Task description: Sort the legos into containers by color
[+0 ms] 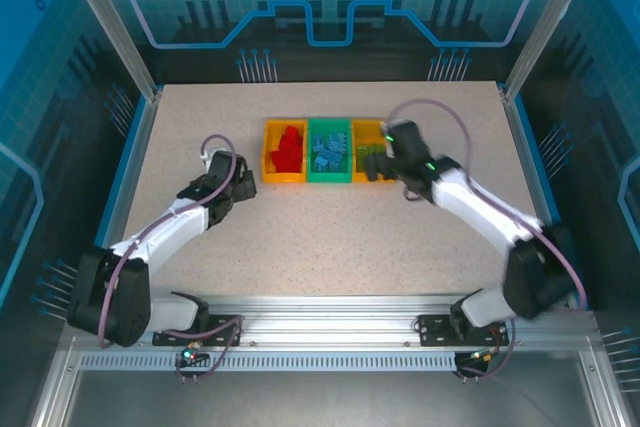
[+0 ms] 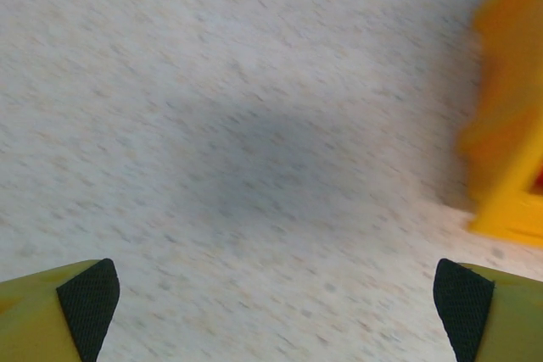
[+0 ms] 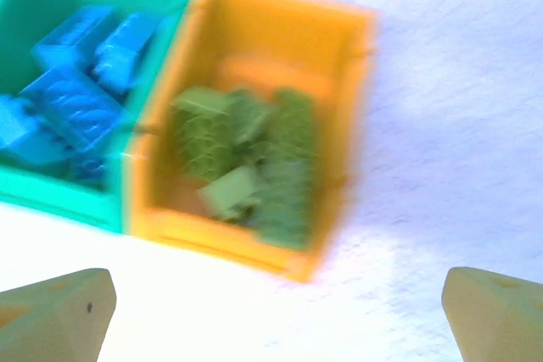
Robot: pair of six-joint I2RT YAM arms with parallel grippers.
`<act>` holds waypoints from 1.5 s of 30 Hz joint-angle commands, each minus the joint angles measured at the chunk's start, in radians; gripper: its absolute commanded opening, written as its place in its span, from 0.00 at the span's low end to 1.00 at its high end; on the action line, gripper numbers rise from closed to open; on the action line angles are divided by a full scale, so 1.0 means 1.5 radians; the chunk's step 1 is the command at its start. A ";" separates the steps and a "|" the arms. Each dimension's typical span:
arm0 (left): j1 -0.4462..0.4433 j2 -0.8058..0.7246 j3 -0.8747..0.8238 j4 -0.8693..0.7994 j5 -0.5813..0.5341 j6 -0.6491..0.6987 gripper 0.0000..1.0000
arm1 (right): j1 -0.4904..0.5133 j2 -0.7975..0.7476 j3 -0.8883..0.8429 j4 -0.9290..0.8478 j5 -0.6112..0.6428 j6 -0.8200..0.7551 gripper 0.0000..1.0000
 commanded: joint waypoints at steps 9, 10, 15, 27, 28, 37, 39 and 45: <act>0.089 -0.020 -0.222 0.487 0.163 0.207 0.99 | -0.203 -0.028 -0.376 0.618 -0.129 -0.114 1.00; 0.094 -0.016 -0.237 0.532 0.182 0.212 0.99 | -0.207 0.011 -0.358 0.627 -0.150 -0.111 1.00; 0.102 0.016 -0.218 0.549 0.220 0.237 0.99 | -0.216 0.098 -0.367 0.714 -0.158 -0.104 1.00; 0.102 -0.109 -0.298 0.535 0.202 0.223 0.99 | -0.220 0.102 -0.338 0.661 -0.171 -0.102 1.00; 0.103 -0.115 -0.304 0.539 0.202 0.223 0.99 | -0.220 0.102 -0.338 0.661 -0.170 -0.102 1.00; 0.113 -0.078 -0.293 0.568 0.213 0.228 0.99 | -0.220 0.102 -0.339 0.664 -0.169 -0.103 1.00; 0.125 -0.042 -0.288 0.615 0.246 0.211 0.99 | -0.220 0.102 -0.339 0.664 -0.169 -0.103 1.00; 0.126 0.051 -0.237 0.653 0.271 0.217 0.99 | -0.220 0.102 -0.340 0.666 -0.156 -0.099 1.00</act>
